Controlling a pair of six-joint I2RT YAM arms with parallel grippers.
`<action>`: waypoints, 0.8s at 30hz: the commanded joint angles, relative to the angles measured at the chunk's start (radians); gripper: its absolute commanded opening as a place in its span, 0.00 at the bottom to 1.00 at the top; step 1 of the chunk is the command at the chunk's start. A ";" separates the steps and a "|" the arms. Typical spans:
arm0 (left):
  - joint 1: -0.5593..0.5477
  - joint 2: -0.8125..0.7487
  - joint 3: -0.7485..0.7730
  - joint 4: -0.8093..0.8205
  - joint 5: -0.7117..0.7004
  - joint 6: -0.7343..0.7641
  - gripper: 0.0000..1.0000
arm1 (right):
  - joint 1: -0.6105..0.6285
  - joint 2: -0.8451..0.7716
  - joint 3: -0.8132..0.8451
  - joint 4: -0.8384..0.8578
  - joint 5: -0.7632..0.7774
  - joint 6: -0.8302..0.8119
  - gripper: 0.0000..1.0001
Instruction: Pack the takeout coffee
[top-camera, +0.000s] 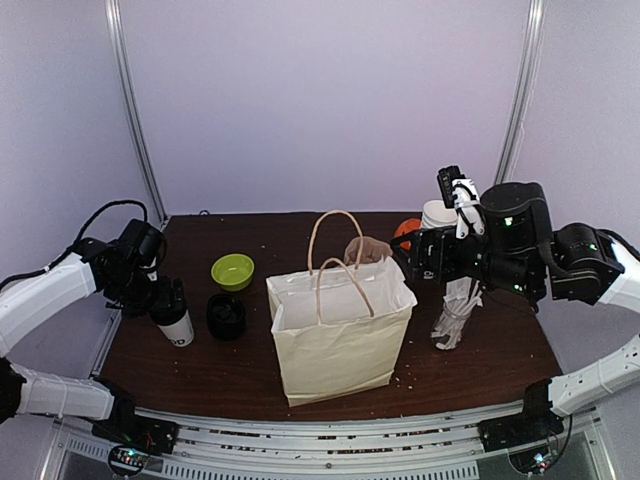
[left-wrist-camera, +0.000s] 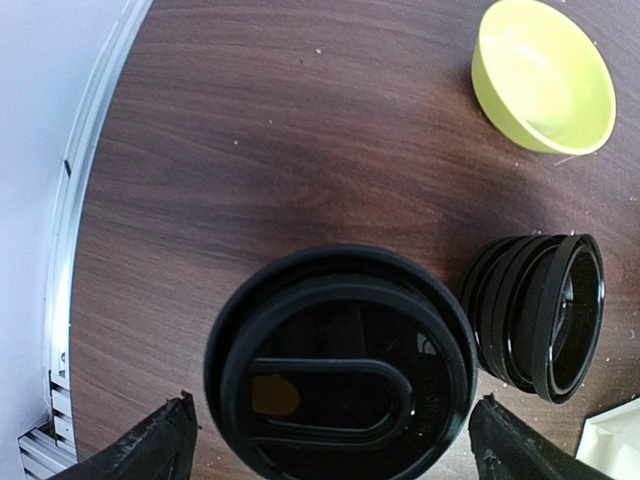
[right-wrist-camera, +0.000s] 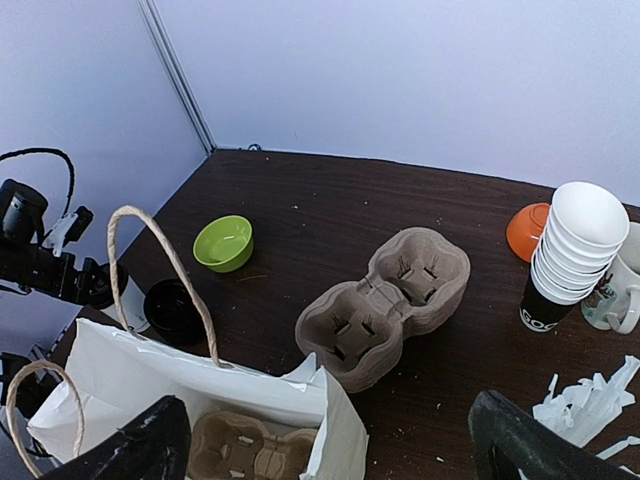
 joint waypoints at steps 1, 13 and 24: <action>-0.015 0.030 0.014 0.010 0.020 -0.003 0.98 | -0.006 -0.018 -0.017 0.012 0.002 -0.007 1.00; -0.015 0.076 -0.024 0.039 -0.017 0.001 0.98 | -0.009 -0.016 -0.012 0.010 0.000 -0.012 1.00; -0.014 0.088 -0.008 0.061 -0.019 0.024 0.83 | -0.013 -0.010 0.000 0.002 -0.003 -0.016 1.00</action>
